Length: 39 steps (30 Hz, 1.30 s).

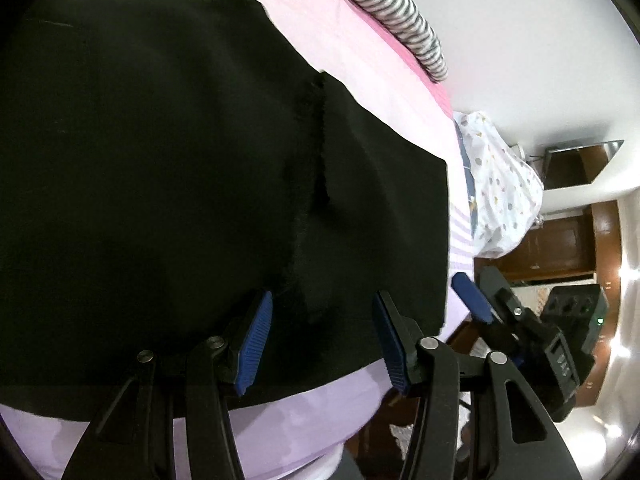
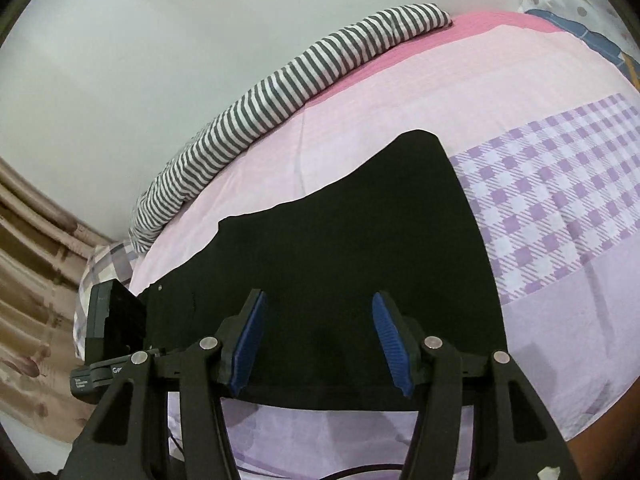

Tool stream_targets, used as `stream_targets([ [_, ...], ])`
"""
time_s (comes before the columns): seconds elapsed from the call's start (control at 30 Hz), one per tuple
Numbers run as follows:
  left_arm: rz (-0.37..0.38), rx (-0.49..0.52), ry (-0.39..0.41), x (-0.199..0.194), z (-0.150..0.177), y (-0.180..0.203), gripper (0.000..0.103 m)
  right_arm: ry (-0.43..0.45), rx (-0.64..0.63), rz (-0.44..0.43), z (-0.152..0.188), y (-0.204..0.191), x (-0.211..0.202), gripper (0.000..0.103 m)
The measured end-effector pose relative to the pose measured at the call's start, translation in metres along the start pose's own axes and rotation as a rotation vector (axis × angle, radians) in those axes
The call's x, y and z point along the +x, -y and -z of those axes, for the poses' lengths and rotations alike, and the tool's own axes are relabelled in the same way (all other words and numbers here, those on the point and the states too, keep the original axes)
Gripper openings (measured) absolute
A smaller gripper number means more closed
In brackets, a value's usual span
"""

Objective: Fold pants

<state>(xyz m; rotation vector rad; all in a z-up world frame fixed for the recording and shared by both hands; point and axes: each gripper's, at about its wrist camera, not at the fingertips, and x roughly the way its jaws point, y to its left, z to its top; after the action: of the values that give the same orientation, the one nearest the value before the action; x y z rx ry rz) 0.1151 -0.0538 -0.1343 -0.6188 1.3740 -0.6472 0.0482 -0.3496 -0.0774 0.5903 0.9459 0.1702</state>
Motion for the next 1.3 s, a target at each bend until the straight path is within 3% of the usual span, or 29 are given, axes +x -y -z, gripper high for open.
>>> stream_targets([
  [0.03, 0.001, -0.001, -0.003, 0.002, 0.000, 0.001, 0.051, -0.002, 0.007, 0.001, 0.001, 0.002, 0.000, 0.053],
  [0.1, -0.018, 0.020, -0.008, 0.005, 0.003, 0.005, 0.038, -0.006, 0.029, -0.001, 0.000, 0.007, 0.002, 0.053],
  [0.17, -0.083, 0.029, -0.001, 0.008, 0.005, 0.007, 0.012, -0.009, 0.051, 0.014, 0.001, 0.012, 0.003, 0.054],
  [0.27, -0.098, 0.028, 0.023, 0.005, 0.010, 0.005, 0.006, -0.015, 0.064, 0.073, 0.001, 0.019, 0.006, 0.056],
  [0.43, -0.154, 0.064, 0.058, 0.000, 0.024, 0.013, 0.005, -0.038, 0.069, 0.126, 0.004, 0.025, 0.012, 0.056],
  [0.63, -0.118, 0.005, 0.059, -0.002, 0.025, -0.002, 0.006, -0.055, 0.000, 0.173, 0.008, 0.017, 0.019, 0.056],
  [0.93, -0.128, 0.004, 0.054, -0.001, 0.024, 0.002, 0.007, -0.079, -0.135, 0.267, 0.014, -0.001, 0.033, 0.056],
  [1.1, -0.191, 0.072, 0.068, -0.005, 0.024, 0.013, 0.012, -0.126, -0.230, 0.325, 0.012, -0.014, 0.057, 0.057],
  [1.3, -0.279, 0.185, 0.182, -0.038, 0.032, 0.019, 0.017, -0.154, -0.271, 0.330, 0.008, -0.030, 0.081, 0.060],
])
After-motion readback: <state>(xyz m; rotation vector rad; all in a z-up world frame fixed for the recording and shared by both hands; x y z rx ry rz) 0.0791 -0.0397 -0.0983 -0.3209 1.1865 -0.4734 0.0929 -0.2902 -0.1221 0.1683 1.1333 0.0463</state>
